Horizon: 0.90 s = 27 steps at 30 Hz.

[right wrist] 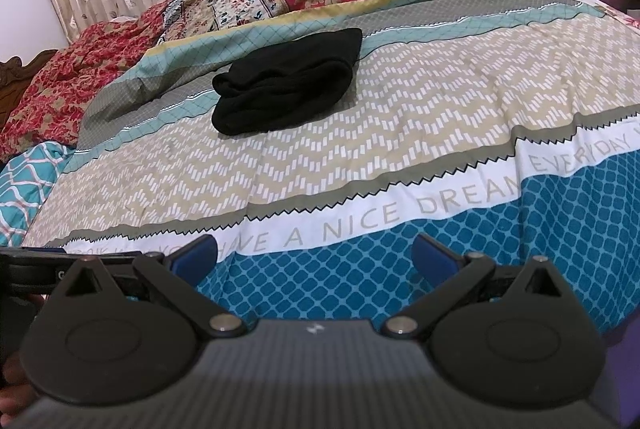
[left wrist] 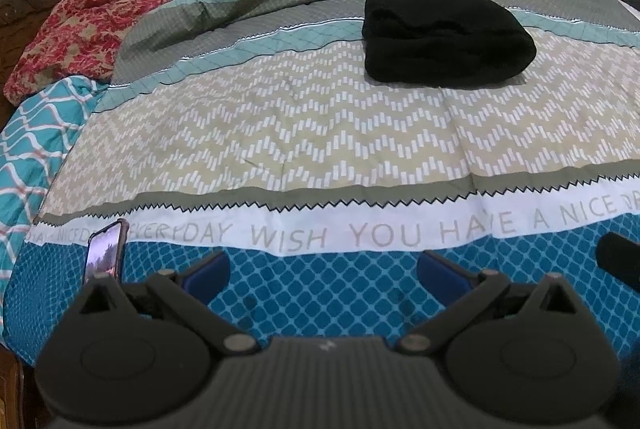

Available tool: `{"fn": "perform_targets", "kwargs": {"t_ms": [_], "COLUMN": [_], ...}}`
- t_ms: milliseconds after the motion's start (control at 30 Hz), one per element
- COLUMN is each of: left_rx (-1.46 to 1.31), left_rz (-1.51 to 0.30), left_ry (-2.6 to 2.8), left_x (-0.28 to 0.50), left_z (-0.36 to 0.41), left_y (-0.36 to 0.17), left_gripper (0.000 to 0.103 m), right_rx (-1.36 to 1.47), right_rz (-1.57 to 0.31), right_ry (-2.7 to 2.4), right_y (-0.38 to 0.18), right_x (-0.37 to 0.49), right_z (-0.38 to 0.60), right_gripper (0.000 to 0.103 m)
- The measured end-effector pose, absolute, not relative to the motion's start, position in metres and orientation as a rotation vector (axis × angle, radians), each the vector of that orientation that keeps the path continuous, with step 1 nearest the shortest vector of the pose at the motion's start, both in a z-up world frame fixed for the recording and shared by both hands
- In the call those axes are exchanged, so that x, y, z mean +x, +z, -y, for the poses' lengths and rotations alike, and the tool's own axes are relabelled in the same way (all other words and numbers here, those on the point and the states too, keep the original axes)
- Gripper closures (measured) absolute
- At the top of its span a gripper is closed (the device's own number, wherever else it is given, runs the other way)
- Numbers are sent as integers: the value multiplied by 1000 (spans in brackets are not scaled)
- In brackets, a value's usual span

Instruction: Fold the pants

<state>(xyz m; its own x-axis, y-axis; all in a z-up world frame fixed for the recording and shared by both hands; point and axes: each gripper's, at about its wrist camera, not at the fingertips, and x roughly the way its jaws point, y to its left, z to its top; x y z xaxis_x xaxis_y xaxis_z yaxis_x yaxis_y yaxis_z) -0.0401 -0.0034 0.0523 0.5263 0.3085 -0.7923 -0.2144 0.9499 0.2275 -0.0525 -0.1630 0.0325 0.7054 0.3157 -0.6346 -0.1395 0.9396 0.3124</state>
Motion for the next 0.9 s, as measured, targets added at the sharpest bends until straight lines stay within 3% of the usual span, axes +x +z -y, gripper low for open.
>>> {"fn": "perform_targets", "kwargs": {"t_ms": [900], "left_rx": [124], "left_rz": [-998], "left_ry": [293], "left_x": [-39], "left_z": [7], "left_y": [48], "left_gripper": [0], "right_rx": [255], "right_rz": [-751], "right_ry": [255], "right_y": [32], "right_x": [-52], "right_z": [165], "right_gripper": [0]}}
